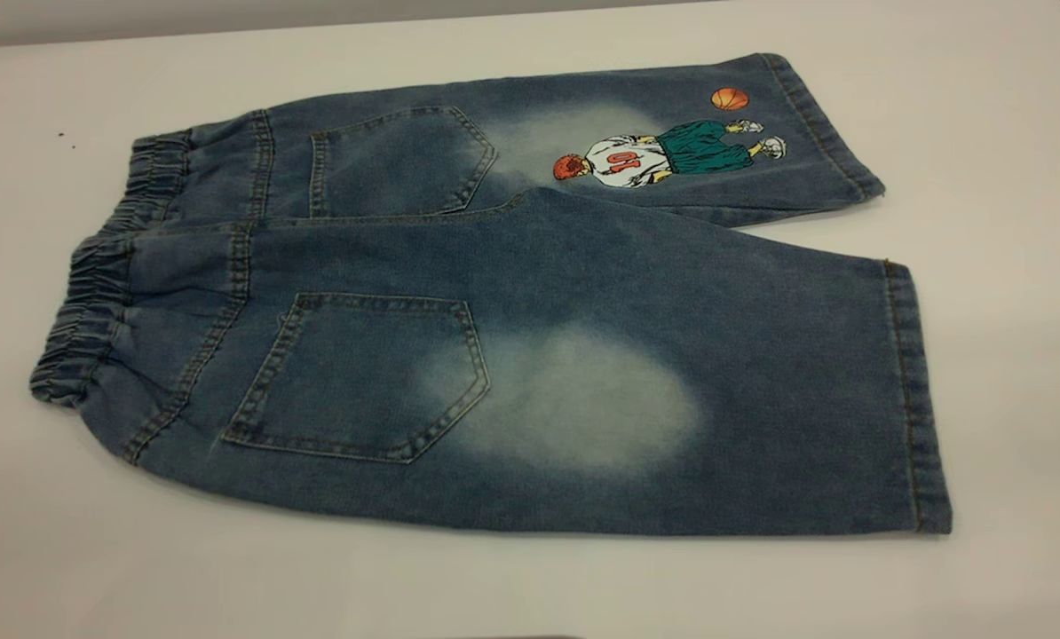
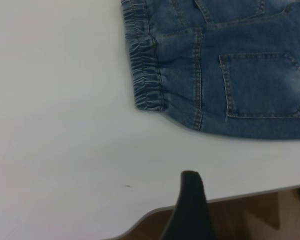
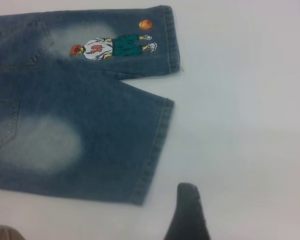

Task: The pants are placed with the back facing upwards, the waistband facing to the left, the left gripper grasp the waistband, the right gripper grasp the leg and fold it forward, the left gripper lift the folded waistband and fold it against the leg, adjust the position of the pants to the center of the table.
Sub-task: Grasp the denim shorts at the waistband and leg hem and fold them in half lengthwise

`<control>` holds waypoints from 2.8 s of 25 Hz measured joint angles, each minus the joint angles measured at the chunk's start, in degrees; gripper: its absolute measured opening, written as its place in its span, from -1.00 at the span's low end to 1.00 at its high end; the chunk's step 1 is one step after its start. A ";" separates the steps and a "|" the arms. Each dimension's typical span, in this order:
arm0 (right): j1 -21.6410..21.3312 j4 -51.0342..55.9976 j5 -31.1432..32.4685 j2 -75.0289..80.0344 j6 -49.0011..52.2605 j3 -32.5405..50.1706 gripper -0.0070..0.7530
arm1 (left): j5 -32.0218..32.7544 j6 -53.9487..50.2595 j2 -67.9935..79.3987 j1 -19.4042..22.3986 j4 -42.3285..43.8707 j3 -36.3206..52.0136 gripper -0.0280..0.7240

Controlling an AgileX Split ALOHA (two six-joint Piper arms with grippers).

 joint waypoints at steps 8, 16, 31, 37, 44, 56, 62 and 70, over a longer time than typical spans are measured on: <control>0.00 3.87 -5.27 12.40 -0.32 -1.14 0.27 | -5.12 -7.24 13.15 0.00 5.62 -1.62 0.45; 0.00 16.85 -17.54 38.65 -14.51 -1.37 0.27 | -21.27 -9.63 44.14 0.00 8.18 -1.96 0.45; 0.00 53.83 -30.73 68.75 -49.60 -1.58 0.27 | -44.74 -9.87 85.79 0.32 12.41 -3.76 0.45; 0.00 63.16 -31.73 70.75 -59.08 -1.65 0.27 | -52.02 -9.87 96.59 0.32 12.41 -8.44 0.45; 0.00 64.73 -33.06 71.35 -60.50 -1.65 0.27 | -57.30 -9.87 106.53 0.32 11.84 -12.23 0.45; 0.00 64.91 -33.43 71.35 -60.74 -1.65 0.27 | -61.62 -9.92 114.69 -3.05 11.72 -13.39 0.45; 0.00 64.72 -32.76 71.58 -58.50 -1.65 0.27 | -62.89 -9.92 115.44 -3.68 11.24 -13.50 0.05; 0.60 62.03 -28.50 83.06 -50.11 -1.69 0.27 | -65.01 -10.43 115.56 -5.27 11.09 -14.50 -0.68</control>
